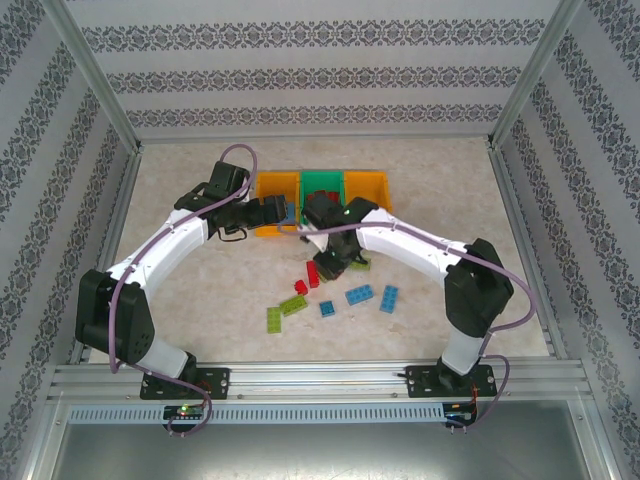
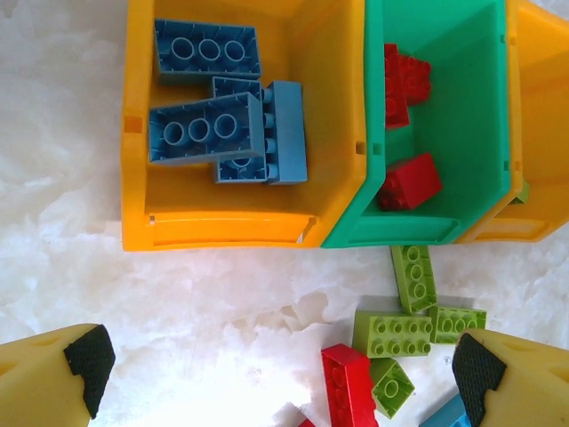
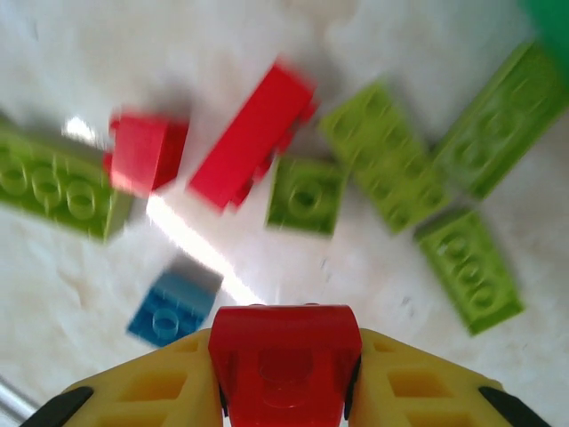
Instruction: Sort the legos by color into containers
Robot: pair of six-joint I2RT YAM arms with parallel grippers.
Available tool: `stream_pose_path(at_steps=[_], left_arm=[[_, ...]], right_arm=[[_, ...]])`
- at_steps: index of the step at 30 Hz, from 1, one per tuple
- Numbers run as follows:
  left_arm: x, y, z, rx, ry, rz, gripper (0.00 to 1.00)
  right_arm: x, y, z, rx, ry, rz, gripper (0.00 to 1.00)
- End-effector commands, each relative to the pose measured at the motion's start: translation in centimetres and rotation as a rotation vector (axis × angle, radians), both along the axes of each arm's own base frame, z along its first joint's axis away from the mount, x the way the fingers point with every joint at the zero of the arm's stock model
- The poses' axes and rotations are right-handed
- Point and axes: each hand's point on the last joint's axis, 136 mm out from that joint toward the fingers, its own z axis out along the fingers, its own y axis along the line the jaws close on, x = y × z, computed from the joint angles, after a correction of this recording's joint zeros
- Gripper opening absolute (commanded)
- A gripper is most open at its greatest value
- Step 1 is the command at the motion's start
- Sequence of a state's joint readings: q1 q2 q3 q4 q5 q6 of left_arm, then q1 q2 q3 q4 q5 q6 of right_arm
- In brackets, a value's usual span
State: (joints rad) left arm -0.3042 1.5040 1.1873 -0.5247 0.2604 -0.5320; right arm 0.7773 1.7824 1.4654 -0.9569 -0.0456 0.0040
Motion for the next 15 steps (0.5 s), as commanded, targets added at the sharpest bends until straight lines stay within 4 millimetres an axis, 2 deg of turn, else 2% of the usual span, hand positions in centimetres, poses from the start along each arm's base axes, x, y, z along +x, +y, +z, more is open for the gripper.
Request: stream_pose_path(at_steps=[1,7,15], left_arm=[[0.0,1.0,0.5,0.008,-0.023,0.031,1.0],[-1.0,1.5,-0.9,0.03,0.01,0.038,0.99],[-2.5,1.5,-2.7,0.017,0.063,0.042,1.0]], right_arm=[[3.8,1.3,0.3,0.066,-0.029,-0.104,0.34],[10.1,1.1,0.9,0.106,-0.085,-0.292,0.33],[16.4,0.2,0.5,0.131,-0.15,-0.512,0.33]])
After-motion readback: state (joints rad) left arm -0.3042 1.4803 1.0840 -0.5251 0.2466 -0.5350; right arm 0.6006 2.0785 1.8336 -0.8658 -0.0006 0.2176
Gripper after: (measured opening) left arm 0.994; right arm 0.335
